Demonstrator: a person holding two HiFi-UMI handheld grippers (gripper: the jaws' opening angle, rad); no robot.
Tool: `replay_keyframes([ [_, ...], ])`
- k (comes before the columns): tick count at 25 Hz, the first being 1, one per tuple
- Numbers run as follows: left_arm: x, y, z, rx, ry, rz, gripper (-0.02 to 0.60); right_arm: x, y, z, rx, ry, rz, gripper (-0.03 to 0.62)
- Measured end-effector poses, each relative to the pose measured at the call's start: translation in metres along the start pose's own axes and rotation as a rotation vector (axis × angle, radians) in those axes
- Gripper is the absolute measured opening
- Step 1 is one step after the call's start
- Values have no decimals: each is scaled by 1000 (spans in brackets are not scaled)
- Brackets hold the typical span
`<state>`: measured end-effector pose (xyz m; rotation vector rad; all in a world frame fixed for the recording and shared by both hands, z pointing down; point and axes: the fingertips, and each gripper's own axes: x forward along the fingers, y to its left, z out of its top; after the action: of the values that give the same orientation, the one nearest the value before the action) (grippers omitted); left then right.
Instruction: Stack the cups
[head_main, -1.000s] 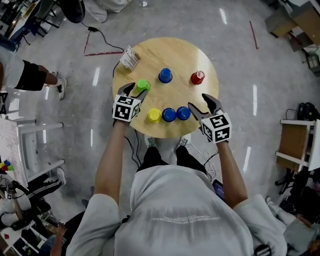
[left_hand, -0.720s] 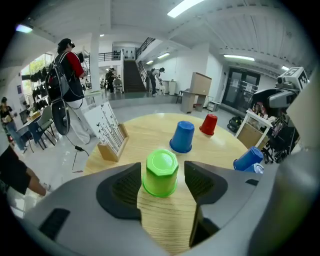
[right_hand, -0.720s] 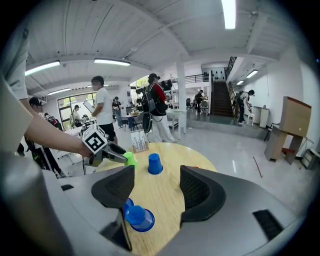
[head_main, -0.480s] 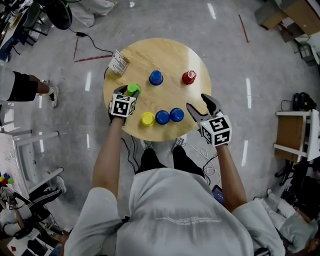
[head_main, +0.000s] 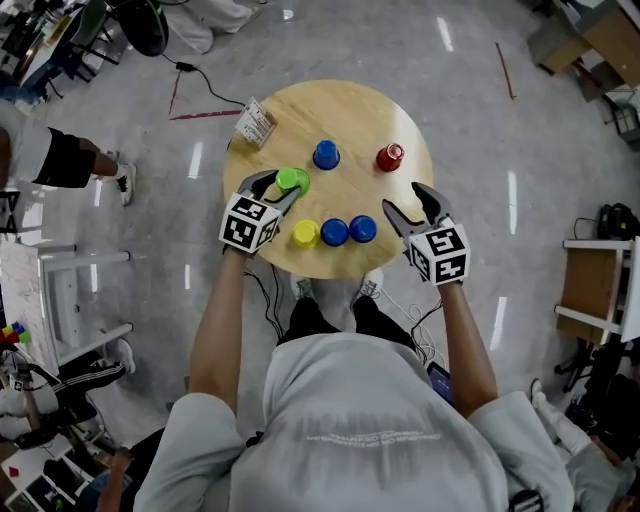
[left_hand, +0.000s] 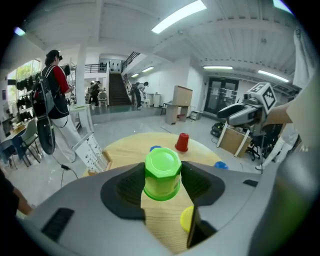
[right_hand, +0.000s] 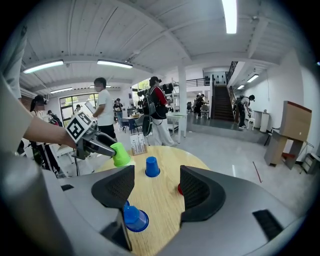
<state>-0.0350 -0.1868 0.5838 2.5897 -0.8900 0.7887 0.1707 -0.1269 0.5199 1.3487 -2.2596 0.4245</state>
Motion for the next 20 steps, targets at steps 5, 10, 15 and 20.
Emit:
replay_keyframes([
  [5,-25,-60,5,78,7,-108,241,3,4,5,-25,-11,24,308],
  [10,-32,-94,-14,139,61,-142,241,6,13,8,-40,-17,48,308],
  [15,-30,-108,-26,149,87,-151,242,4,20,7,-52,-13,61,308],
  [20,-21,-120,-47,141,137,-171,242,1,21,-3,-46,0,61,308],
])
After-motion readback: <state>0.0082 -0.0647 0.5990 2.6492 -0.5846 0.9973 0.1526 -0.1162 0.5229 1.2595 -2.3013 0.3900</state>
